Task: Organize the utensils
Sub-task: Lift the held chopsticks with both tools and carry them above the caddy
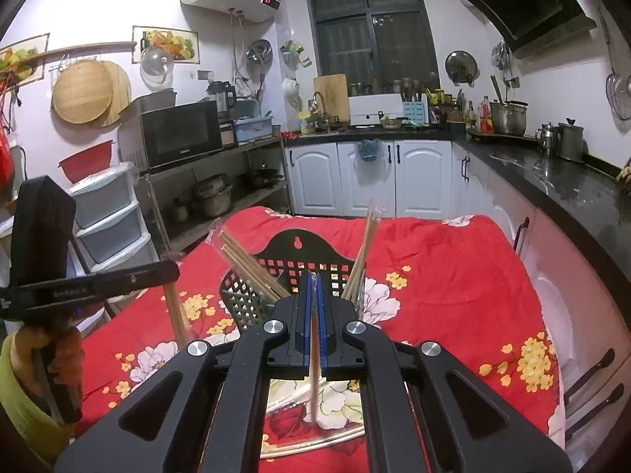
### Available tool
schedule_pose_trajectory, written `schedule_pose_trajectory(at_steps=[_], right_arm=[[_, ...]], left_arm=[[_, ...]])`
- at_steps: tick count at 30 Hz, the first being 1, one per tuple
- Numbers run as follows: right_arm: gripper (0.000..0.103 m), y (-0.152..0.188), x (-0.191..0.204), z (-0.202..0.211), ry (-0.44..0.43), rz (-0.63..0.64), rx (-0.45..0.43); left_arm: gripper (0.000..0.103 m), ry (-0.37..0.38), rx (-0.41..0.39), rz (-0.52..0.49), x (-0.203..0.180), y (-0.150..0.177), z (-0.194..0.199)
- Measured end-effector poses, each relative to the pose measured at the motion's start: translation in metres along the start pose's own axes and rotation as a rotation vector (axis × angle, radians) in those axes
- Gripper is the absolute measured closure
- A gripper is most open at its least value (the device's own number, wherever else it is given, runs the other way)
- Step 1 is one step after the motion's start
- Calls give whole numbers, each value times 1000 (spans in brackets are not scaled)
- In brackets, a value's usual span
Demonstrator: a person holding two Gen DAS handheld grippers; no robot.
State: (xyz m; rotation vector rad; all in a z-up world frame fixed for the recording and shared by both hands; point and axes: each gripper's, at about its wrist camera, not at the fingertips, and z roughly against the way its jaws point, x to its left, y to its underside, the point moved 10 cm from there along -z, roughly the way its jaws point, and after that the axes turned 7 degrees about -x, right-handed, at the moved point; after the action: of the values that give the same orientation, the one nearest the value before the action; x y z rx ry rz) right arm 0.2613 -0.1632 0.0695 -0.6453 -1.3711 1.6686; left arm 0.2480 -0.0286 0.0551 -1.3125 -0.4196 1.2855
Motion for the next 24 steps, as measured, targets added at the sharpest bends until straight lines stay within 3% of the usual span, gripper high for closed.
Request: schedule_pose_trajectory(at_steps=[24], right_arm=[[100,-46,6,19,-5,37,-97]], left_arm=[[99,35,-93,-112,-45,-60,-11]])
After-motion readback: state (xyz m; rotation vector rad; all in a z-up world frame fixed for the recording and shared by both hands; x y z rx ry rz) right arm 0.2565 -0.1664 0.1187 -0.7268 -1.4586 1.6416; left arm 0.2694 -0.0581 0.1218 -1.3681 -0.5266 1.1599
